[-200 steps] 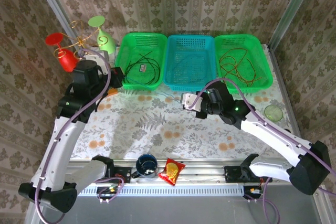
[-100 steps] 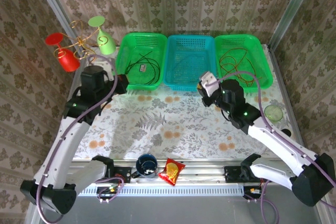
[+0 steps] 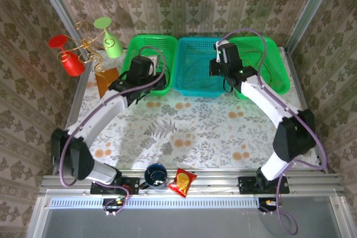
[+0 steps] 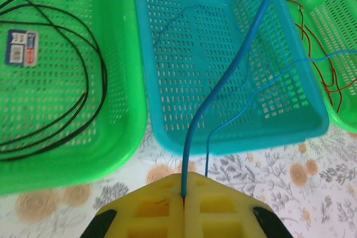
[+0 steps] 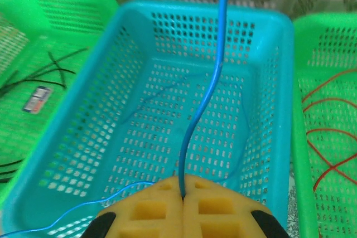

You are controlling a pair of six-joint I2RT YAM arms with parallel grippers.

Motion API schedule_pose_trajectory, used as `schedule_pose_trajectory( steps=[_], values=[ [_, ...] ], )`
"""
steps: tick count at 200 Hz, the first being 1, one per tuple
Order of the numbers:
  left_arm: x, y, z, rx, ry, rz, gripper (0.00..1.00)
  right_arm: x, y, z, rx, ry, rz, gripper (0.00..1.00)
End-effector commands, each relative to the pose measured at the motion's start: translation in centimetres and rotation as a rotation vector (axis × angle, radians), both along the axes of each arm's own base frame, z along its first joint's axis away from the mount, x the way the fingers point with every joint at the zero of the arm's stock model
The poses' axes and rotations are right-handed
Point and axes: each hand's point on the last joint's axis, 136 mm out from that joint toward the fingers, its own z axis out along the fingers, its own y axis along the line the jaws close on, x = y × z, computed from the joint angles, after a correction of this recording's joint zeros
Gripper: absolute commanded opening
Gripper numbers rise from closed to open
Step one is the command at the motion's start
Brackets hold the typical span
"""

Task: Untangle the cables

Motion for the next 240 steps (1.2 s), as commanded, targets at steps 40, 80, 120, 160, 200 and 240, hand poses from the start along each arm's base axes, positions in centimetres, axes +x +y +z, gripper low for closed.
schedule_pose_trajectory(
  steps=[40, 80, 120, 160, 200, 240],
  values=[
    [6.4, -6.2, -2.7, -0.008, 0.085, -0.123, 0.0, 2.9, -1.0, -6.7, -0.081, 0.258, -0.018, 0.0],
    [9.6, -9.5, -6.4, -0.014, 0.182, -0.15, 0.0, 3.9, -1.0, -10.2, -0.1, 0.37, -0.001, 0.0],
    [11.6, -10.6, -9.1, 0.021, 0.225, -0.143, 0.02, 5.3, -1.4, -12.8, -0.089, 0.444, -0.012, 0.0],
    [11.8, -10.8, -8.3, 0.025, 0.251, -0.172, 0.44, 5.8, -2.3, -12.8, -0.104, 0.482, -0.018, 0.0],
    [12.3, -9.1, -3.2, 0.045, 0.149, -0.131, 0.55, 5.9, -2.3, -8.2, -0.015, 0.419, 0.002, 0.62],
    [12.6, -6.2, 0.4, 0.08, 0.099, -0.082, 0.64, 5.0, -3.0, -2.5, 0.0, 0.342, -0.009, 0.8]
  ],
)
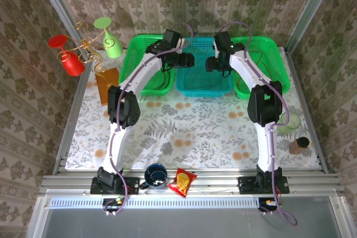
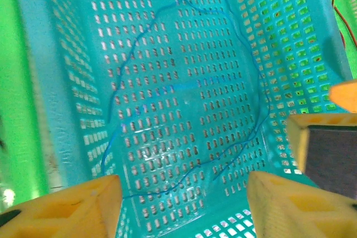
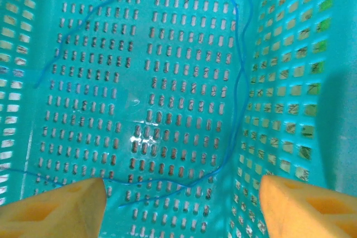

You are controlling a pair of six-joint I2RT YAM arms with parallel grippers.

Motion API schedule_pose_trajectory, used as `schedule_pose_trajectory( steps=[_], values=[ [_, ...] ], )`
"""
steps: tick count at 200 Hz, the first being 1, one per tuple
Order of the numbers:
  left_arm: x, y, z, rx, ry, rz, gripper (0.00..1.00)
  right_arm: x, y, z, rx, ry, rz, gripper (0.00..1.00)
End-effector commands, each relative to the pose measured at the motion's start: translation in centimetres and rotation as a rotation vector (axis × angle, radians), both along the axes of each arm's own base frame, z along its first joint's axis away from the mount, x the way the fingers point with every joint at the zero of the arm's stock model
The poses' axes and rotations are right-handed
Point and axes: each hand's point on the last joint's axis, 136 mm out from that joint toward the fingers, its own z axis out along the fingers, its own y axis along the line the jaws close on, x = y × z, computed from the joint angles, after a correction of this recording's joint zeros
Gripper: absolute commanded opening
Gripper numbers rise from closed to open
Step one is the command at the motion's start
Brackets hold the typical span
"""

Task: Untangle the cables

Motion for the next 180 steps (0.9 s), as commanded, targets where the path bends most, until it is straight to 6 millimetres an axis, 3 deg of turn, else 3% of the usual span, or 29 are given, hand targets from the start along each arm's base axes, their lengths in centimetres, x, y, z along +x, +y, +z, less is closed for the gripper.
schedule_pose_trajectory(
  steps=[1, 16, 34, 43, 51, 66, 94, 100, 107, 125, 153, 180],
  values=[
    [-0.2, 3.0, 6.0, 0.012, -0.088, 0.037, 0.64, -1.2, -0.2, 7.3, 0.04, -0.097, 0.006, 0.8],
    [-0.6, 3.6, 7.4, 0.01, -0.111, 0.037, 0.71, -2.0, -0.3, 9.7, 0.054, -0.133, 0.006, 0.83],
    [-1.5, 4.0, 9.1, 0.017, -0.149, 0.033, 0.72, -3.1, -0.5, 11.9, 0.065, -0.167, 0.004, 0.86],
    [-2.1, 4.2, 9.7, 0.017, -0.167, 0.026, 0.72, -3.8, -0.8, 12.8, 0.063, -0.185, -0.003, 0.9],
    [-2.7, 4.4, 10.3, 0.015, -0.181, 0.022, 0.74, -4.6, -1.0, 13.3, 0.068, -0.198, -0.006, 0.99],
    [-4.1, 4.9, 11.0, 0.011, -0.238, 0.001, 0.99, -6.3, -1.4, 15.0, 0.096, -0.272, -0.014, 1.0],
    [-6.5, 8.5, 11.6, 0.017, -0.458, 0.08, 1.0, -10.0, -3.2, 16.2, 0.115, -0.5, -0.049, 1.0],
    [-7.1, 9.8, 11.7, 0.02, -0.523, 0.118, 1.0, -10.8, -3.8, 14.9, 0.093, -0.527, -0.057, 1.0],
    [-7.8, 11.4, 11.7, 0.029, -0.59, 0.168, 1.0, -12.2, -4.6, 15.0, 0.075, -0.586, -0.06, 1.0],
    [-10.2, 15.0, 11.6, 0.025, -0.762, 0.236, 1.0, -14.9, -6.3, 11.6, -0.016, -0.658, -0.048, 1.0],
    [-13.2, 20.2, 8.2, 0.102, -0.83, 0.268, 1.0, -18.0, -9.5, 6.4, -0.159, -0.729, -0.107, 1.0],
    [-15.7, 24.5, 5.7, 0.255, -0.893, 0.334, 1.0, -19.4, -12.5, 3.4, -0.214, -0.723, -0.191, 1.0]
  ],
)
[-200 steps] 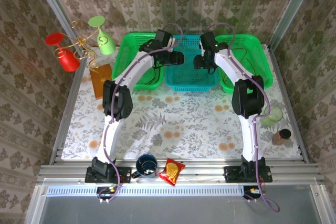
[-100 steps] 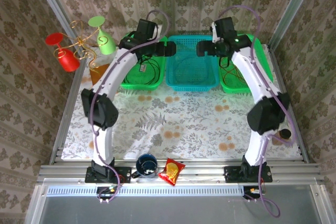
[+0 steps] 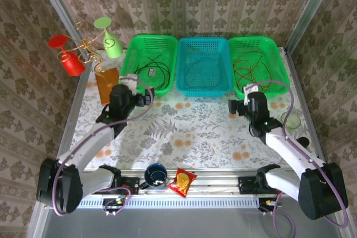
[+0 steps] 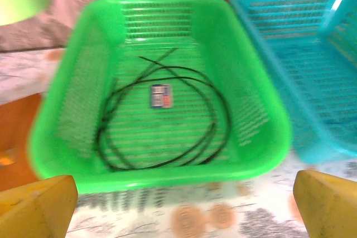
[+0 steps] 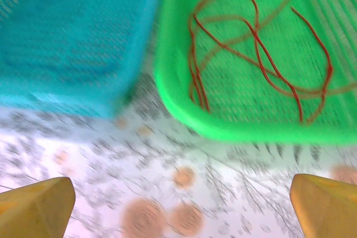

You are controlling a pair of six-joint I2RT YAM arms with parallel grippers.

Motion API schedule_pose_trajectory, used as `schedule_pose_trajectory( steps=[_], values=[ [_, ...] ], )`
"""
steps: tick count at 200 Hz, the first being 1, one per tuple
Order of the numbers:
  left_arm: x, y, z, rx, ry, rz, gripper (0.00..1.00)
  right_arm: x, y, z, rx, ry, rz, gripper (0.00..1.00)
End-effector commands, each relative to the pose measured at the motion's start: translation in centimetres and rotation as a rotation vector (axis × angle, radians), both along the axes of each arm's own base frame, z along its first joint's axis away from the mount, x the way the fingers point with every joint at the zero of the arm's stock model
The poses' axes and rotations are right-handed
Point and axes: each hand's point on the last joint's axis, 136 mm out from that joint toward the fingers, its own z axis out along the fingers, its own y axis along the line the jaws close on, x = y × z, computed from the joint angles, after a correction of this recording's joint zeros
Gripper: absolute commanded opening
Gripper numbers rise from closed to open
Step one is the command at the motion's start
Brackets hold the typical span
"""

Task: Untangle the cables

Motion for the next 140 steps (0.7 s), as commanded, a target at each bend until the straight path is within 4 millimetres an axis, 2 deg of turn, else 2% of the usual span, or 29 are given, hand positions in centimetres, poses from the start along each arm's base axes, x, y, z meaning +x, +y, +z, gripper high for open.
schedule_pose_trajectory(
  steps=[1, 35, 56, 63, 88, 97, 114, 140],
  values=[
    [-0.7, 3.0, 3.2, 0.086, -0.232, 0.087, 1.0, 1.2, -3.1, 3.9, -0.051, -0.236, -0.119, 1.0],
    [-2.0, 7.5, 1.0, 0.076, -0.276, 0.21, 1.0, 1.6, -5.4, 2.2, 0.002, -0.314, -0.196, 1.0],
    [-2.1, 8.8, -0.7, 0.078, -0.254, 0.245, 1.0, 2.6, -6.3, 0.3, 0.008, -0.333, -0.237, 1.0],
    [-2.0, 9.0, -1.4, 0.082, -0.242, 0.25, 1.0, 3.0, -6.4, 0.3, 0.023, -0.348, -0.253, 1.0],
    [-1.6, 9.5, -3.3, 0.104, -0.221, 0.26, 1.0, 3.9, -5.2, -0.5, 0.049, -0.352, -0.181, 1.0],
    [-1.5, 9.7, -4.1, 0.118, -0.212, 0.265, 1.0, 3.8, -5.2, -1.9, 0.05, -0.342, -0.183, 1.0],
    [-1.0, 10.1, -5.3, 0.156, -0.199, 0.271, 1.0, 4.1, -4.4, -2.7, 0.052, -0.347, -0.126, 1.0],
    [-0.3, 11.0, -6.7, 0.196, -0.195, 0.305, 1.0, 5.2, -3.8, -3.1, 0.047, -0.286, -0.096, 1.0]
  ],
)
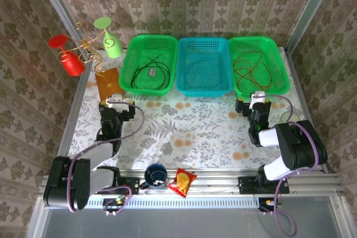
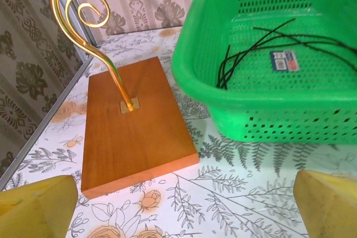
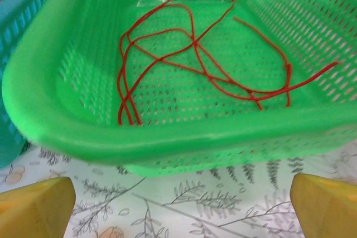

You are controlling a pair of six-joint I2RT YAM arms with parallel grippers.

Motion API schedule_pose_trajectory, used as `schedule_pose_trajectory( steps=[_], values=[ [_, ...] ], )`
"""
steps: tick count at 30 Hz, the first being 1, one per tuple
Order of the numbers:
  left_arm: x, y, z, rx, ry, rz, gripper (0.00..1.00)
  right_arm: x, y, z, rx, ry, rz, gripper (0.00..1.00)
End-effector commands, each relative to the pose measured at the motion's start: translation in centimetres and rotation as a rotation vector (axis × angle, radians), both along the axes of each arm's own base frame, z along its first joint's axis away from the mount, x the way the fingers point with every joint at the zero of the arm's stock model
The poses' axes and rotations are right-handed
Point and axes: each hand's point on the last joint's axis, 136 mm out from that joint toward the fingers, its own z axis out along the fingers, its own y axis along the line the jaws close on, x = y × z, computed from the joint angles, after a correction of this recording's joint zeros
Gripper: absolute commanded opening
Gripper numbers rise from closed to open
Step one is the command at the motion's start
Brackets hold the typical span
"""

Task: Untangle the cables

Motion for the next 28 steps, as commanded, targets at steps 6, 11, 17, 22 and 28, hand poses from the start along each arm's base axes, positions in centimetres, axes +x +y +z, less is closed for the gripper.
schedule_pose_trajectory(
  steps=[6, 11, 17, 22, 28],
  values=[
    [2.4, 2.2, 0.1, 0.044, -0.107, 0.088, 1.0, 2.8, 0.9, 1.7, 0.018, 0.004, 0.064, 1.0],
    [3.5, 2.2, -2.0, 0.061, -0.081, 0.086, 1.0, 2.8, 0.9, 1.7, 0.022, 0.004, 0.069, 1.0],
    [4.3, 1.3, -2.3, 0.067, -0.037, 0.03, 1.0, 2.9, 0.8, 1.7, 0.026, 0.003, 0.072, 1.0],
    [4.9, 2.3, -2.7, 0.054, 0.008, 0.087, 1.0, 3.0, 0.8, 1.5, 0.037, 0.014, 0.077, 1.0],
    [5.0, 2.8, -2.6, 0.051, 0.01, 0.113, 1.0, 2.9, 0.8, 1.7, 0.043, 0.004, 0.083, 1.0]
  ],
)
